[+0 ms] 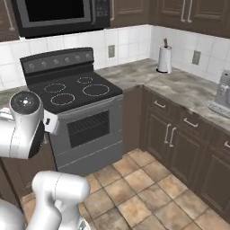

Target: Four empty soda cans are scattered around the kitchen. Gather all the cans and cluster them next to the stove for recycling.

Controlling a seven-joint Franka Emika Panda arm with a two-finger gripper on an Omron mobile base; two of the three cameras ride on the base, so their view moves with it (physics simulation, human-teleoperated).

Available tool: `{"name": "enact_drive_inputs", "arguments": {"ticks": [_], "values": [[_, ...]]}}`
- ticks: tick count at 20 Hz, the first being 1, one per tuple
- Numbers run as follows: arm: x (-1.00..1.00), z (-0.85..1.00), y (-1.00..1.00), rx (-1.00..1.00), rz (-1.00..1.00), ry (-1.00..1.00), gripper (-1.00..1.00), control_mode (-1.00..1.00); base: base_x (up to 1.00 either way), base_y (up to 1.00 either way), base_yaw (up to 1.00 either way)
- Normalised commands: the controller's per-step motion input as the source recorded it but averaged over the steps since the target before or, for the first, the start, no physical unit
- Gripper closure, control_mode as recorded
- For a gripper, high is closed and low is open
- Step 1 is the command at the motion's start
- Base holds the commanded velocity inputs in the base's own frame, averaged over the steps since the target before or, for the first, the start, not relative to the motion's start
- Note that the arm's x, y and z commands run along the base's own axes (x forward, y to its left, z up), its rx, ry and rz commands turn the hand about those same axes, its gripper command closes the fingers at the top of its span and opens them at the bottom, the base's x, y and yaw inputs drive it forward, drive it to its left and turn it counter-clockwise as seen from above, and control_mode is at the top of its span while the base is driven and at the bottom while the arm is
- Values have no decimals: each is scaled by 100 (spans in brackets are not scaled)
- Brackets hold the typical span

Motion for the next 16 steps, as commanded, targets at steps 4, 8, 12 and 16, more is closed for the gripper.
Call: {"name": "enact_drive_inputs", "arguments": {"ticks": [4, 8, 12, 16], "values": [[0, 0, 0, 0, 0, 0, 100, 100, 31, 0, 41], [0, 0, 0, 0, 0, 0, 100, 100, 24, 0, 41], [0, 0, 0, 0, 0, 0, 100, 100, 30, -7, 40], [0, 0, 0, 0, 0, 0, 100, 100, 34, -15, 37]]}}
